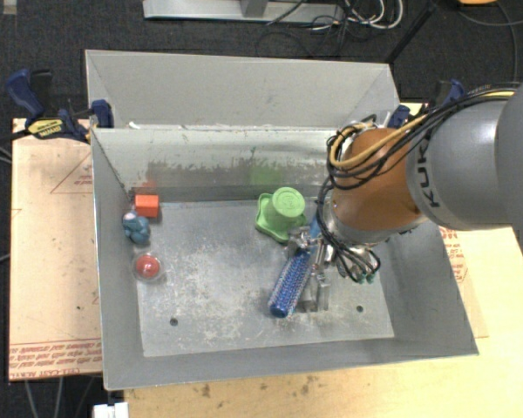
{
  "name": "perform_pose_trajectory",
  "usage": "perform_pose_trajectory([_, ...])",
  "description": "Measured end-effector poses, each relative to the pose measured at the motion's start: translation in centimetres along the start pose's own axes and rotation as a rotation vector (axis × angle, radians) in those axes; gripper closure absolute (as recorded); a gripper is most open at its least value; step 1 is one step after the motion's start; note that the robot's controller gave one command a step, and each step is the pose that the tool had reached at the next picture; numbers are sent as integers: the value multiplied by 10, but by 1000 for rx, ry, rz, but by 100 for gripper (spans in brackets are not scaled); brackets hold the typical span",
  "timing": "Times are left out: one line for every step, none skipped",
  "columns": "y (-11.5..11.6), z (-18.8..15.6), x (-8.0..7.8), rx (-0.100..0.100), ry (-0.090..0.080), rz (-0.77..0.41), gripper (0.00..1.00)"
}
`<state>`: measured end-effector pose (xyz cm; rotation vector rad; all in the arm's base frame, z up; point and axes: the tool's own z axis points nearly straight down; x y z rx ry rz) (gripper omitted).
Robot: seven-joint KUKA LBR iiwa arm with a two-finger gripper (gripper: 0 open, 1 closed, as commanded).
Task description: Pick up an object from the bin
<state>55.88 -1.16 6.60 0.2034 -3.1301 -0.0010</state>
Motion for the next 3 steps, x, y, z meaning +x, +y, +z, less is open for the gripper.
perform_pose_trajectory([1,-3,-1,-1,-4,-1,100])
perform_pose_trajectory([-18,-93,7,3,-13,-24,100])
perform_pose_trajectory([36,-224,28,1,-14,-117,100])
